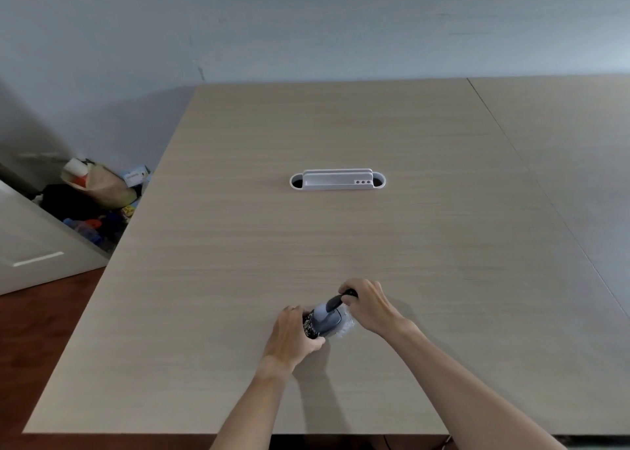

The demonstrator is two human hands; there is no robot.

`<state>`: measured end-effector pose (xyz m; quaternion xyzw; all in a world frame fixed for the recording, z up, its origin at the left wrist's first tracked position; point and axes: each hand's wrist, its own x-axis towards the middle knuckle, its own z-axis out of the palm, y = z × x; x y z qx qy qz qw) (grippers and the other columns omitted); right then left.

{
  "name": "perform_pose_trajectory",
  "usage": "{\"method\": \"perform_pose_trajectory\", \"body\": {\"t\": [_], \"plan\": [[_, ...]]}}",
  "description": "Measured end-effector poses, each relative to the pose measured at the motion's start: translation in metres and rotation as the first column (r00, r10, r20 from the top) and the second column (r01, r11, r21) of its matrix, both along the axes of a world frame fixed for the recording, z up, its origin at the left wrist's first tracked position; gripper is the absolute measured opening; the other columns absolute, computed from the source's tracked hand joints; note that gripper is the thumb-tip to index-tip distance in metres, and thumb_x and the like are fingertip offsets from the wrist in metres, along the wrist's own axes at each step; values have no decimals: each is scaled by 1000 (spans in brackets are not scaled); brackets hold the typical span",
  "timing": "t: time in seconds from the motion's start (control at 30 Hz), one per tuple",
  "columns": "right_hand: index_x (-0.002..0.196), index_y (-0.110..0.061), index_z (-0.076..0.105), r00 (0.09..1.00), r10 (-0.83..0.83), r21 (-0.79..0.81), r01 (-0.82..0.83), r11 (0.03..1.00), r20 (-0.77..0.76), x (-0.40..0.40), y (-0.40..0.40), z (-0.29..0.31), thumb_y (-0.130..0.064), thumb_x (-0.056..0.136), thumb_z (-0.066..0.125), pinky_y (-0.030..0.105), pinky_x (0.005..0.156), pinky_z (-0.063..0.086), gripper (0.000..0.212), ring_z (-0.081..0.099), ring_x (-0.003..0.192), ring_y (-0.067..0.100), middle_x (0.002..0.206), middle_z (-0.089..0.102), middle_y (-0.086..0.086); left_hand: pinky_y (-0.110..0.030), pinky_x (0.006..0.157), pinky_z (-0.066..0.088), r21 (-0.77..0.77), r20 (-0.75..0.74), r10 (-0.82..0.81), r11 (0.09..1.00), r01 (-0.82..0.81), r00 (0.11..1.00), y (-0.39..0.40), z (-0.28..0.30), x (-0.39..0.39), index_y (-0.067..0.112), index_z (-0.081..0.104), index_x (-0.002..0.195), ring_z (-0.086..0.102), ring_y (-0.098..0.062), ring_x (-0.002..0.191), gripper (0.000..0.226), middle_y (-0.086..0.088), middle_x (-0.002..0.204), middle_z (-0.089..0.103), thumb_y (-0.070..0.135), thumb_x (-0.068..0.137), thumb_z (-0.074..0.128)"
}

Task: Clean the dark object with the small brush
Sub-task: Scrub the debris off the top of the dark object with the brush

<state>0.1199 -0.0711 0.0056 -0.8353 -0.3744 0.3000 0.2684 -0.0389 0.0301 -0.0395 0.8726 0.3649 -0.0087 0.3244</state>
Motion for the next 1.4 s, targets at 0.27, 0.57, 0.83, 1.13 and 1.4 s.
{"method": "perform_pose_trajectory", "body": {"t": [0.27,0.57,0.83,1.13,1.4], "plan": [[92,-3,63,997,-21,-124,29,992,70,12,2,-3,-8,87,48,39,67,48,17,59,84,32,97,64,18,-22,66,37,-16,-21,9,1000,-10,1000,2,-2,1,18,66,86,58,-21,86,38,1,81,66,40,56,74],[84,3,62,994,99,-191,-87,978,54,20,2,-7,0,77,43,46,73,51,21,58,87,38,96,64,19,-24,68,44,-33,-58,9,999,-10,998,2,-5,2,27,66,93,59,-19,89,48,8,80,64,47,50,67],[96,-4,62,964,264,-119,-263,957,-6,-6,19,-5,0,80,43,35,80,49,25,57,96,29,107,61,14,-24,62,39,-55,-50,28,998,-31,998,4,-10,1,23,54,72,54,-17,82,34,4,75,60,42,53,74],[91,-4,66,978,206,-62,-203,977,38,-1,15,-6,2,76,46,28,76,44,26,57,92,26,100,66,14,-24,64,41,-54,-47,16,998,-19,999,4,-8,0,24,58,78,56,-17,82,37,4,81,64,48,50,68],[83,-8,66,963,263,-143,-252,957,63,9,0,-5,5,67,40,43,76,55,33,60,87,30,95,62,11,-24,64,41,-37,-55,15,999,-17,998,4,-7,2,17,63,79,59,-21,86,36,1,80,66,40,54,75]]}}
